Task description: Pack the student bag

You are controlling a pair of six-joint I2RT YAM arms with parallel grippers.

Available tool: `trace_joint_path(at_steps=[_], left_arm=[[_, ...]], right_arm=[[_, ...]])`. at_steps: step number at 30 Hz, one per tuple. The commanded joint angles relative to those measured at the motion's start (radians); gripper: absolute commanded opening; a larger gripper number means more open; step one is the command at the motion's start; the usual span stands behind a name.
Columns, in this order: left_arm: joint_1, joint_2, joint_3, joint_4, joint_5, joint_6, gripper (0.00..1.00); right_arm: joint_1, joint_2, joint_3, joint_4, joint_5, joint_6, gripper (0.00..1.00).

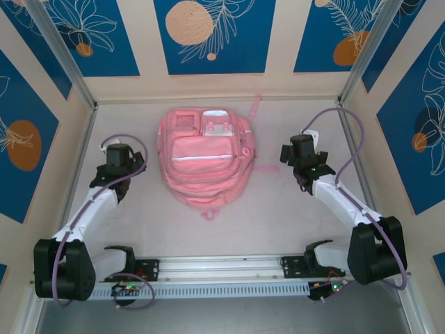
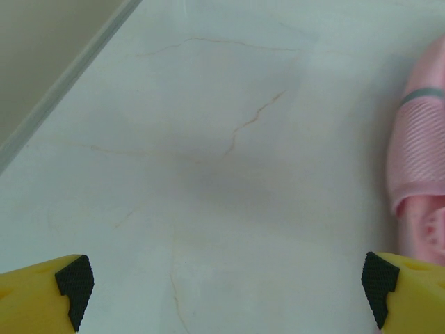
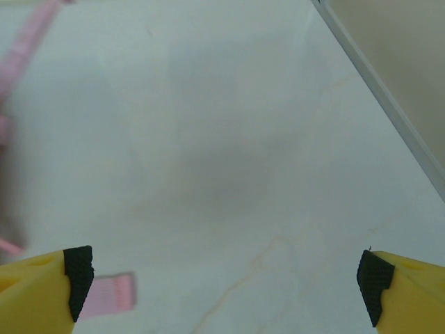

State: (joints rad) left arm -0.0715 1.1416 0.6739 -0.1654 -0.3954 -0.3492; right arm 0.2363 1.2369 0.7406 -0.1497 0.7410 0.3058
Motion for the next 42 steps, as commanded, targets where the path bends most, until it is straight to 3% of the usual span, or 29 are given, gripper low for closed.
trace_joint_path(at_steps=[1, 4, 9, 21, 28, 33, 42], left_arm=[[0.016, 0.008, -0.087, 0.285, -0.049, 0.14, 1.0], [0.027, 0.005, -0.178, 0.438, -0.008, 0.189, 1.0], [0.037, 0.081, -0.275, 0.687, 0.114, 0.223, 1.0], [0.037, 0.238, -0.339, 0.992, 0.327, 0.343, 1.0], [0.038, 0.305, -0.347, 1.058, 0.315, 0.336, 1.0], [0.025, 0.394, -0.32, 1.091, 0.263, 0.332, 1.0], [-0.006, 0.391, -0.302, 1.047, 0.203, 0.349, 1.0]], right_arm=[[-0.042, 0.002, -0.088, 0.273, -0.014, -0.017, 0.99], [-0.048, -0.004, -0.243, 0.55, -0.084, -0.13, 0.99], [-0.074, 0.033, -0.302, 0.67, -0.222, -0.2, 0.99], [-0.162, 0.148, -0.373, 0.933, -0.475, -0.232, 0.99], [-0.178, 0.283, -0.366, 1.038, -0.499, -0.219, 0.99], [-0.194, 0.288, -0.35, 1.01, -0.507, -0.202, 0.99], [-0.212, 0.288, -0.34, 0.989, -0.54, -0.188, 0.99]])
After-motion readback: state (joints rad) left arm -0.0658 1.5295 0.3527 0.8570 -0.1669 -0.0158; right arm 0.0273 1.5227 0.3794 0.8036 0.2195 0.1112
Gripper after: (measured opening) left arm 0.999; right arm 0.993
